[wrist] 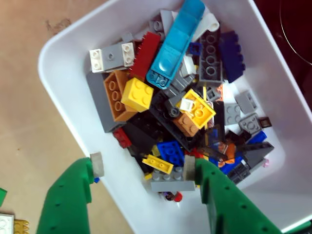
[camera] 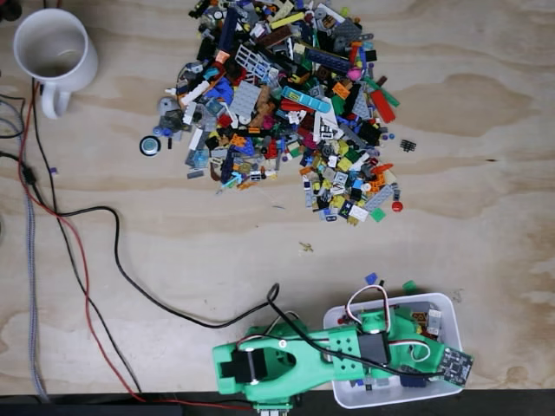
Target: Find the closest Lego and put it in the bin.
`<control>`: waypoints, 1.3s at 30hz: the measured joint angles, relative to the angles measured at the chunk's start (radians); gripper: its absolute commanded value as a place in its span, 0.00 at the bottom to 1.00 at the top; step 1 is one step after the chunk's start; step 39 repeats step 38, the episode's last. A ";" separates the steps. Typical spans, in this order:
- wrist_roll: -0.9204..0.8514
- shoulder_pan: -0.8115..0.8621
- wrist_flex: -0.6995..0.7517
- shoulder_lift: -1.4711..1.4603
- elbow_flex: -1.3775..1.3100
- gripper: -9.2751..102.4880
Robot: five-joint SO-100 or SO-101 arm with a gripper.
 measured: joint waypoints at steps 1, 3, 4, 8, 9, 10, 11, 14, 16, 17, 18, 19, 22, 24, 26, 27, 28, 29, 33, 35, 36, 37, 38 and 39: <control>-0.002 -0.037 0.000 0.006 -0.011 0.29; -0.012 -0.135 0.000 0.012 -0.034 0.28; -0.015 -0.187 0.005 0.012 -0.046 0.27; -0.015 -0.407 0.043 0.012 -0.066 0.27; -0.005 -0.454 0.049 0.012 -0.066 0.27; 0.009 -0.508 0.052 0.011 -0.066 0.27; 0.031 -0.583 0.051 0.003 -0.066 0.27; 0.075 -0.822 0.040 -0.032 -0.066 0.26; 0.098 -0.920 0.023 -0.060 -0.066 0.26; 0.112 -0.960 0.014 -0.077 -0.069 0.26; 0.129 -1.002 0.005 -0.095 -0.069 0.26; 0.135 -1.043 -0.003 -0.112 -0.071 0.27; 0.147 -1.121 -0.029 -0.149 -0.074 0.27; 0.169 -1.146 -0.044 -0.187 -0.074 0.27; 0.179 -1.177 -0.055 -0.199 -0.075 0.27; 0.183 -1.189 -0.057 -0.204 -0.075 0.27; 0.192 -1.200 -0.057 -0.206 -0.075 0.27; 0.202 -1.209 -0.057 -0.207 -0.075 0.27; 0.244 -1.273 -0.057 -0.207 -0.075 0.27; 0.265 -1.296 -0.048 -0.207 -0.075 0.27; 0.276 -1.304 -0.037 -0.207 -0.081 0.27; 0.285 -1.310 -0.026 -0.207 -0.091 0.27; 0.295 -1.316 -0.012 -0.207 -0.101 0.27; 0.295 -1.316 -0.012 -0.207 -0.101 0.27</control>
